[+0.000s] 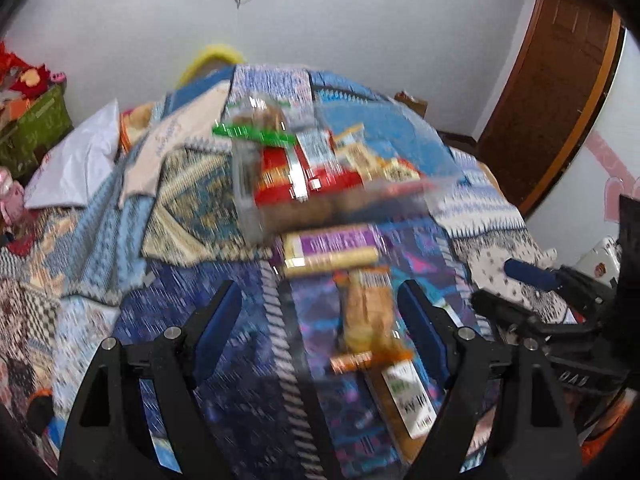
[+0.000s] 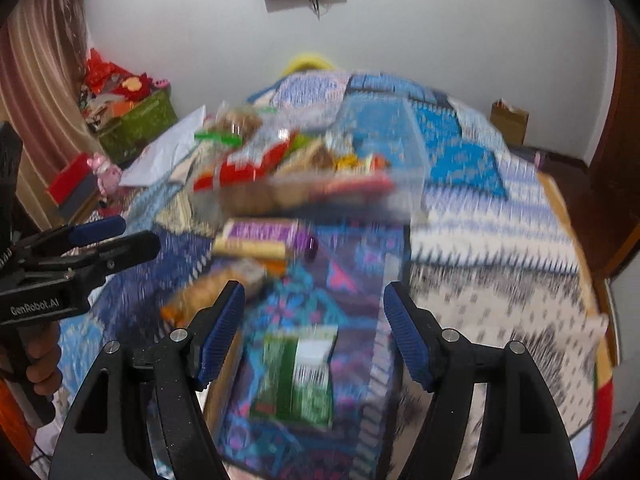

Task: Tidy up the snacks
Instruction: 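Grasp the tall biscuit roll with the left tool while the right grasps the green chip bag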

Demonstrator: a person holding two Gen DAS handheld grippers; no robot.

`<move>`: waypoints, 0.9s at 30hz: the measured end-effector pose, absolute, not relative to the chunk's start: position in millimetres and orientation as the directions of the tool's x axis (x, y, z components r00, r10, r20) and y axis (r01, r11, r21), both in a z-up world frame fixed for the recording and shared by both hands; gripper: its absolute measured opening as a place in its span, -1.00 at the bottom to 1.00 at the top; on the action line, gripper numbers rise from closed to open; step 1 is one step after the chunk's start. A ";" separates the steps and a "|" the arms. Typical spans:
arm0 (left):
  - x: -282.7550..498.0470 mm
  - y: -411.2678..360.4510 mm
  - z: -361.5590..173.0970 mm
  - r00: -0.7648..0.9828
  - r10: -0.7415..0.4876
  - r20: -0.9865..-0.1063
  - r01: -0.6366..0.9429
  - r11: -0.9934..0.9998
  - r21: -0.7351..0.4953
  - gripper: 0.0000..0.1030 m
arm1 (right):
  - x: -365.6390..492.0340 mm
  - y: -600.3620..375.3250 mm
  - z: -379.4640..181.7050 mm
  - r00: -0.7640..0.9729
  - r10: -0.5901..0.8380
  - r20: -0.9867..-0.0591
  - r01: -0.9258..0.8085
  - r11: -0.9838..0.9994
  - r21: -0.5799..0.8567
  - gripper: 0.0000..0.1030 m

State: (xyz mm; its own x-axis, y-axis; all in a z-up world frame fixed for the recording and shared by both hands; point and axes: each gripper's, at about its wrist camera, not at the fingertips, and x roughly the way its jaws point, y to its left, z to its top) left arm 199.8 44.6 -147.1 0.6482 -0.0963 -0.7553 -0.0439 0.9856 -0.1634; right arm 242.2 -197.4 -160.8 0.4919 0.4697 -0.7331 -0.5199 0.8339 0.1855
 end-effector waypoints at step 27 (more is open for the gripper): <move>176.8 9.0 -207.9 0.515 -0.195 -0.835 -0.008 0.973 -0.232 0.56 | 218.3 -202.9 -214.1 0.448 0.412 -0.793 -0.533 0.835 0.133 -0.14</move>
